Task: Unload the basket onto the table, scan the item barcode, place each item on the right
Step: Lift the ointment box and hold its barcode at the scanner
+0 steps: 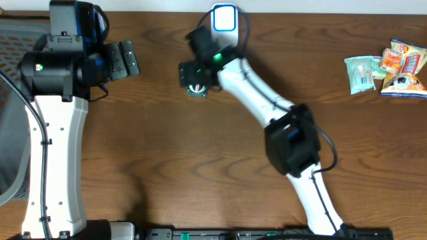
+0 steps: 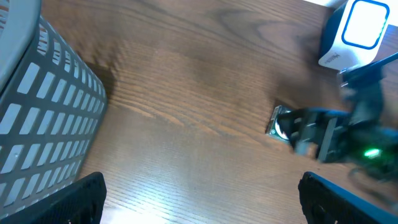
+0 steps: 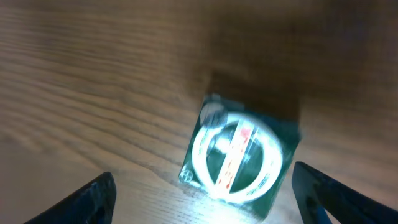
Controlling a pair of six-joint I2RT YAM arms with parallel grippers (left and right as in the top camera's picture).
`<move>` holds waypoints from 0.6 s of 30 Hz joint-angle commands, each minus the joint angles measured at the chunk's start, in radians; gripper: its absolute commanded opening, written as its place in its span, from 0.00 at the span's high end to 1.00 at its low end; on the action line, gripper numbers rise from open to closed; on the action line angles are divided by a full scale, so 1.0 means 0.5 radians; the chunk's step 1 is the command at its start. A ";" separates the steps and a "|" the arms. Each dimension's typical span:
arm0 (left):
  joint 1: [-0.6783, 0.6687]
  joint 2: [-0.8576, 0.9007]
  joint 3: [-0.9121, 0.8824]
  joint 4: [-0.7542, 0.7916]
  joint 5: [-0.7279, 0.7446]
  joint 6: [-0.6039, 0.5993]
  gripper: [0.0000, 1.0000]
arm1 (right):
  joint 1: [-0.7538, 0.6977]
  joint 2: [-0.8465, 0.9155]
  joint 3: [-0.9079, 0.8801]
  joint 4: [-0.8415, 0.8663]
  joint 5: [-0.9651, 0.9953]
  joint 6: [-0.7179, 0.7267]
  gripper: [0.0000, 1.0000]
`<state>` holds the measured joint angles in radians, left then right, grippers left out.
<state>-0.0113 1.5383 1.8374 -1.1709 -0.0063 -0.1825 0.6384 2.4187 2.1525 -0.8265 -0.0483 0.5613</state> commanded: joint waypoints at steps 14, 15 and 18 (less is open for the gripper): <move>-0.001 0.010 -0.002 -0.006 -0.011 0.005 0.02 | 0.079 0.228 0.001 -0.020 0.581 0.355 0.05; -0.001 0.010 -0.002 -0.006 -0.011 0.005 0.02 | 0.070 0.237 0.001 -0.014 0.526 0.341 0.05; -0.001 0.010 -0.002 -0.006 -0.011 0.005 0.03 | 0.053 0.240 -0.001 0.000 0.378 0.295 0.07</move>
<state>-0.0113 1.5383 1.8374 -1.1713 -0.0063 -0.1825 0.6800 2.5237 2.1521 -0.8284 0.2218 0.7181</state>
